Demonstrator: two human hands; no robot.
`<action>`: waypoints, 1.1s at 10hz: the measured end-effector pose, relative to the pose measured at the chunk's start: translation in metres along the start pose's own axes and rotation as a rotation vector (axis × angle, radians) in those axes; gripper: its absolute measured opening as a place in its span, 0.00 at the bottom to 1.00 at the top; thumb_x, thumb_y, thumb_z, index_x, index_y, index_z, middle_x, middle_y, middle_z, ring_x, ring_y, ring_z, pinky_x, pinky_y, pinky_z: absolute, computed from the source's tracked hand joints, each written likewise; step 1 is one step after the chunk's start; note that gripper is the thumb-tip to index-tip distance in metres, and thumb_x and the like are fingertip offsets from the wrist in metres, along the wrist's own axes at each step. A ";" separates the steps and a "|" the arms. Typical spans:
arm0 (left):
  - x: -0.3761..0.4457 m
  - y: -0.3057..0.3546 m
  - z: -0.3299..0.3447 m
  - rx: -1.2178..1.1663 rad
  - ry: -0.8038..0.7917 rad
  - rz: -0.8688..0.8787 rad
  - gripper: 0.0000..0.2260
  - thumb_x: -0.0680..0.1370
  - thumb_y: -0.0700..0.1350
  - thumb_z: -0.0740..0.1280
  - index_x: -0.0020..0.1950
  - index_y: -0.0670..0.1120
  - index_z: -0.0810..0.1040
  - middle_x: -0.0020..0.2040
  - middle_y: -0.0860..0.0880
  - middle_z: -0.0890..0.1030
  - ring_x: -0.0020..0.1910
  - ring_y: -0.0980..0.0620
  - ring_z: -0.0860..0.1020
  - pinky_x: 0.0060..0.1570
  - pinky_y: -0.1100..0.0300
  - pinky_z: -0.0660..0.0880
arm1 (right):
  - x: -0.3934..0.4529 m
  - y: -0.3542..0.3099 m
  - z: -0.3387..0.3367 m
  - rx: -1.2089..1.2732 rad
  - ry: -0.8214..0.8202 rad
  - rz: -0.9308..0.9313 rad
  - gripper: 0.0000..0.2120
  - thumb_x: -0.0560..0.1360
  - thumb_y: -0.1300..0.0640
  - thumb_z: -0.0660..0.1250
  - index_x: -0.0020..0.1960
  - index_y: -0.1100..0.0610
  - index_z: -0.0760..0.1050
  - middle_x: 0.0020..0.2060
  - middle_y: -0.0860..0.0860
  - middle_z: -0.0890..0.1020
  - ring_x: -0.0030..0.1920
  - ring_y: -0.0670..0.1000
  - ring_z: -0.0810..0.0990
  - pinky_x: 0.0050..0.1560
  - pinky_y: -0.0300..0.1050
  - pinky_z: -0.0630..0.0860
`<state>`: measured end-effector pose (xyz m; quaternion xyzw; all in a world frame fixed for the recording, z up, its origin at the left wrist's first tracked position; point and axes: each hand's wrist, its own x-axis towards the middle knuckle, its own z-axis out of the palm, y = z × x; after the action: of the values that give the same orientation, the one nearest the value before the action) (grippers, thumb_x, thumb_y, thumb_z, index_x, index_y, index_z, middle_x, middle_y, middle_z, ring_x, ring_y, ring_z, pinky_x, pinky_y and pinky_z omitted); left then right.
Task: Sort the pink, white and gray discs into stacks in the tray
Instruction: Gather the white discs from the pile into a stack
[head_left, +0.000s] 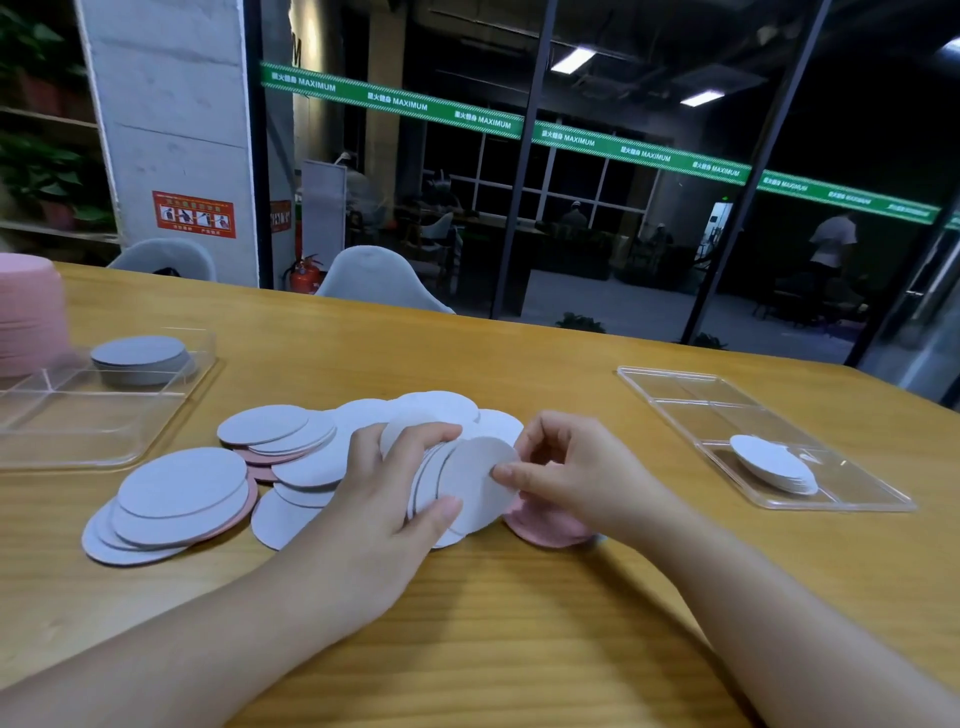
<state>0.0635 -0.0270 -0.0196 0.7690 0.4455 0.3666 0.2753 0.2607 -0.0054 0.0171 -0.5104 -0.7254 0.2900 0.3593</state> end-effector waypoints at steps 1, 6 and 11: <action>0.001 -0.001 0.001 0.006 -0.003 0.042 0.20 0.79 0.49 0.60 0.58 0.74 0.57 0.57 0.72 0.53 0.48 0.69 0.68 0.46 0.76 0.65 | -0.003 -0.004 0.011 0.004 -0.014 -0.009 0.11 0.70 0.58 0.73 0.41 0.58 0.70 0.33 0.53 0.81 0.26 0.47 0.77 0.29 0.42 0.73; -0.010 0.023 -0.007 -0.004 -0.032 -0.079 0.30 0.80 0.39 0.58 0.76 0.47 0.42 0.75 0.48 0.52 0.72 0.55 0.54 0.51 0.80 0.50 | -0.009 -0.017 0.054 0.395 -0.090 0.117 0.31 0.70 0.37 0.60 0.70 0.47 0.66 0.70 0.42 0.68 0.70 0.41 0.64 0.74 0.50 0.57; -0.032 -0.021 -0.097 -0.180 0.194 -0.109 0.34 0.77 0.39 0.65 0.75 0.59 0.49 0.71 0.58 0.56 0.69 0.57 0.59 0.52 0.77 0.69 | 0.021 -0.058 0.110 0.033 0.135 -0.123 0.13 0.80 0.55 0.56 0.62 0.52 0.73 0.59 0.44 0.77 0.62 0.44 0.72 0.64 0.42 0.68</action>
<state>-0.0358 -0.0370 0.0109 0.6768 0.4765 0.4622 0.3181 0.1354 -0.0091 0.0048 -0.4775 -0.7244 0.2443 0.4330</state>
